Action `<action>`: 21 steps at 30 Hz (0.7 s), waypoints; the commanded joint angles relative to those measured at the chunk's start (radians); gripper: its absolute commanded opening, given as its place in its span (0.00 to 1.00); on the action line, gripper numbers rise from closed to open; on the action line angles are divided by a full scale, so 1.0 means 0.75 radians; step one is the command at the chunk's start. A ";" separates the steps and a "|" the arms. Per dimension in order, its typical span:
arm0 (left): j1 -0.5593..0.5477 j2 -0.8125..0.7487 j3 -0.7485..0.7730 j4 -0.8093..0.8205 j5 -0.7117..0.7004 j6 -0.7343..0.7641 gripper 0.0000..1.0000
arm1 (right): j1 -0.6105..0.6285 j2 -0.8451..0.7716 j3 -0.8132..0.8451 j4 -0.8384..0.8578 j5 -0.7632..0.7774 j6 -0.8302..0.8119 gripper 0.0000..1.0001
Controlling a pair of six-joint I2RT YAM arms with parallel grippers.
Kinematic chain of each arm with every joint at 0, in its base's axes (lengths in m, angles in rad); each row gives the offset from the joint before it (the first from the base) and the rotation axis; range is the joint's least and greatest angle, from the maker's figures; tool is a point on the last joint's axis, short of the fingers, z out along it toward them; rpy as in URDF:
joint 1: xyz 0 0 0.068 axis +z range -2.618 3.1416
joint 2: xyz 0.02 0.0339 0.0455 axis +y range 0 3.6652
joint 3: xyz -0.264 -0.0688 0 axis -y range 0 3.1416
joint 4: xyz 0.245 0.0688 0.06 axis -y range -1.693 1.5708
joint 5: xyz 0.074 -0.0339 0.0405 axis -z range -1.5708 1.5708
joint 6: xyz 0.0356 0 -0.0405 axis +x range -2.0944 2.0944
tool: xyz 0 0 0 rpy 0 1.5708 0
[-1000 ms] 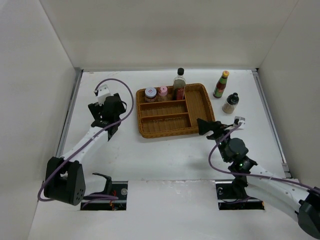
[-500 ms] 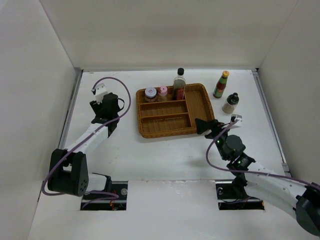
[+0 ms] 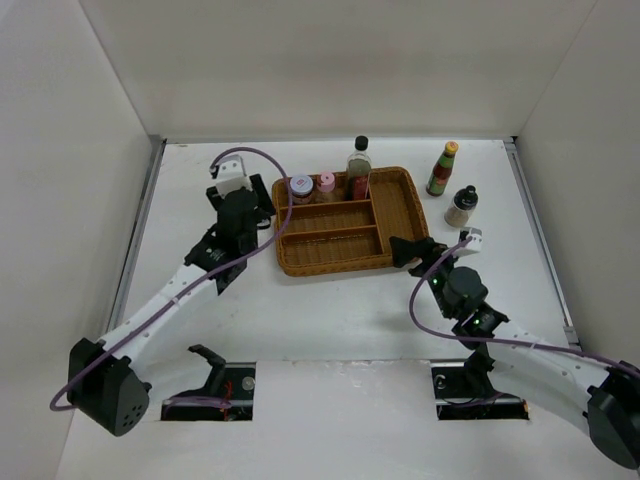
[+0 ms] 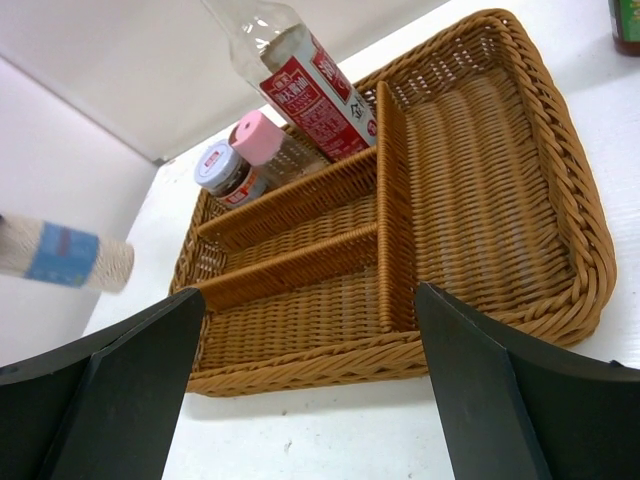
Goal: Organize the condiment bottles
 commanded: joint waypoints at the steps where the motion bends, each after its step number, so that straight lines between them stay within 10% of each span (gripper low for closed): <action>1: -0.135 0.037 0.109 0.139 -0.009 -0.012 0.37 | -0.004 -0.003 0.055 0.045 -0.003 0.005 0.93; 21: -0.176 0.422 0.228 0.326 0.087 0.074 0.37 | -0.018 0.036 0.063 0.051 -0.034 0.023 0.93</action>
